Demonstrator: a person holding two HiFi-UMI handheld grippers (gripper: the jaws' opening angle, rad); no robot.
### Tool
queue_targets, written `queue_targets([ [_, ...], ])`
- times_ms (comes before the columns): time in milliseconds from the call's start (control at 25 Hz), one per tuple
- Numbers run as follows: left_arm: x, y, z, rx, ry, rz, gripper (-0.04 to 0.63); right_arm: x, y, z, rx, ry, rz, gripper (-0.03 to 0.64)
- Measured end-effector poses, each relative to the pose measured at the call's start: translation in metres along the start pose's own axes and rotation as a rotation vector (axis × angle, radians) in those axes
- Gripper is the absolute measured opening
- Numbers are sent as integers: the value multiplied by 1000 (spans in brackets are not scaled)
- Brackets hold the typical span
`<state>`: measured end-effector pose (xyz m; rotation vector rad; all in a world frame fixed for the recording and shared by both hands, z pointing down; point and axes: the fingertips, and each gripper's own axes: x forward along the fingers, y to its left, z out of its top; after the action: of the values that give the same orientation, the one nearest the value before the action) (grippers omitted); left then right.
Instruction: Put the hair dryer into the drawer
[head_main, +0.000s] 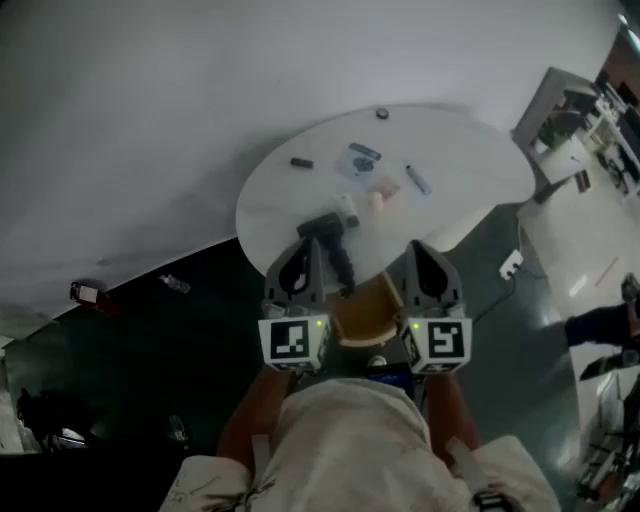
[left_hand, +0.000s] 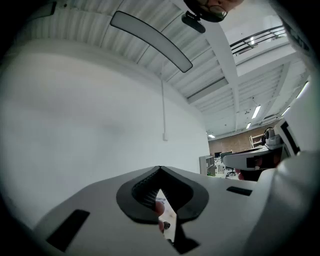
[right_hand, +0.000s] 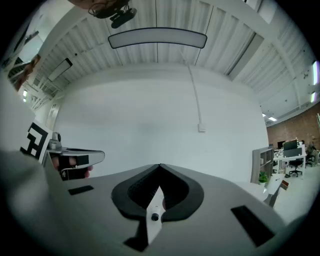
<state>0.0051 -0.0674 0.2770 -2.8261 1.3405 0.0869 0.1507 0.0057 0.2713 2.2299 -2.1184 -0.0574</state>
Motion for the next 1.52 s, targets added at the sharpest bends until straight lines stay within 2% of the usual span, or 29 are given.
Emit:
queue_targets([
  [160,1,5,2,10,-5,9,2,6,0,5,-28,-49,-3,5],
  [800,-15,35,-12,-2,20,98,2,38,35,-25,-32,42,95,6],
  [1280,-39,75,-18,-2,29,222,2,77,63,-62,-55,138,154,6],
  [1520,-47,88,-23,-7,32,266,2,96,79,-96,-76,225,203,6],
])
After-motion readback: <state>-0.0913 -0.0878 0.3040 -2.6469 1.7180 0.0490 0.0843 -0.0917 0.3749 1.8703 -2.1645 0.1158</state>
